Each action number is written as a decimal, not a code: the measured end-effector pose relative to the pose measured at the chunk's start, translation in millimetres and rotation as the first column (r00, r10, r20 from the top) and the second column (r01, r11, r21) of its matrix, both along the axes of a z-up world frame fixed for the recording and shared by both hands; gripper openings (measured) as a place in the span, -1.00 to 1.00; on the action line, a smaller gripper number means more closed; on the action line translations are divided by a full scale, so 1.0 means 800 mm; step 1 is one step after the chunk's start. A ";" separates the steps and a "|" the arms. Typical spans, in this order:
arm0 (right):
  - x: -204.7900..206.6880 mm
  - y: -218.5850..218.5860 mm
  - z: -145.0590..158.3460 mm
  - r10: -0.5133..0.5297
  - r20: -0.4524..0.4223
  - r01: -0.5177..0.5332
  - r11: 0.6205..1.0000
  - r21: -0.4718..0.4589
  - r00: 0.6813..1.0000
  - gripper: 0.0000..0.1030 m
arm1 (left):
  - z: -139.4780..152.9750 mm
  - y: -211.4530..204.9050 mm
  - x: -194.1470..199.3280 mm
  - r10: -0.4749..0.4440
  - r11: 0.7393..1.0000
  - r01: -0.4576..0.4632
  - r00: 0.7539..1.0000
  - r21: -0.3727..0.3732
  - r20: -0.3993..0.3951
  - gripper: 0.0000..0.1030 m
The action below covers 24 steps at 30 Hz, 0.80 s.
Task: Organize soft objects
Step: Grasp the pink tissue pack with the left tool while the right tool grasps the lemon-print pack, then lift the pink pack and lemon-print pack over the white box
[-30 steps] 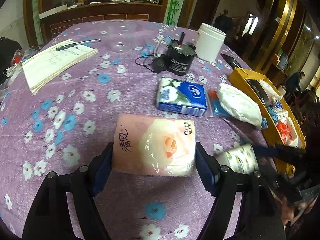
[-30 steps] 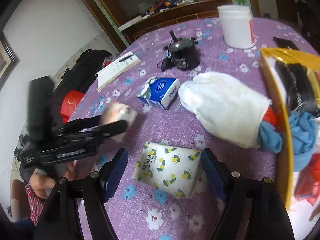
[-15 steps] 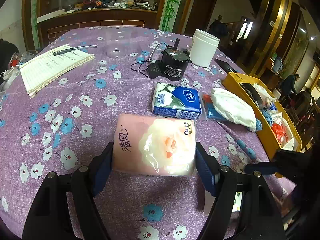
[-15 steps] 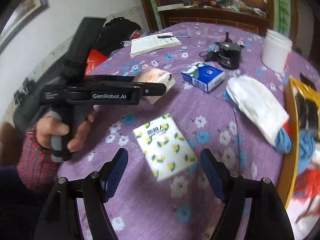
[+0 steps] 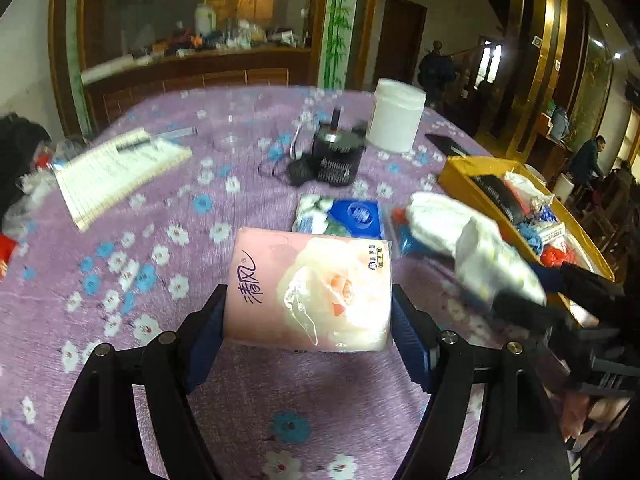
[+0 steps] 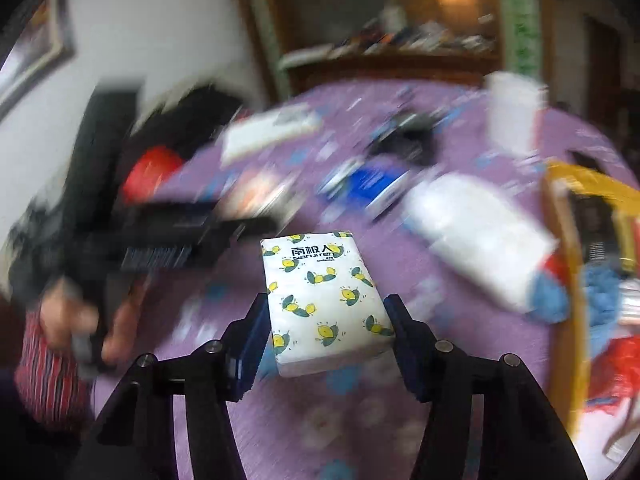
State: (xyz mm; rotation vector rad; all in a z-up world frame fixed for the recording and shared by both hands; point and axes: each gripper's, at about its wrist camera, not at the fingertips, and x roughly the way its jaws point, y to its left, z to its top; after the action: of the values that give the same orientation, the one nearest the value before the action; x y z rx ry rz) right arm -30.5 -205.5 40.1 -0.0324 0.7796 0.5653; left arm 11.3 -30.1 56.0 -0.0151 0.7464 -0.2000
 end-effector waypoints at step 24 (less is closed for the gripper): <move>-0.020 -0.057 0.038 -0.178 0.173 0.148 0.974 0.170 0.969 0.14 | 0.000 -0.049 -0.020 0.075 0.982 -0.106 0.979 0.158 0.188 0.48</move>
State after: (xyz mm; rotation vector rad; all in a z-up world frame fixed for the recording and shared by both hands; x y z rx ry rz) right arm -46.5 -251.3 70.3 0.1215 0.5473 0.4573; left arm -4.8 -69.7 56.4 0.1274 0.5768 -0.0500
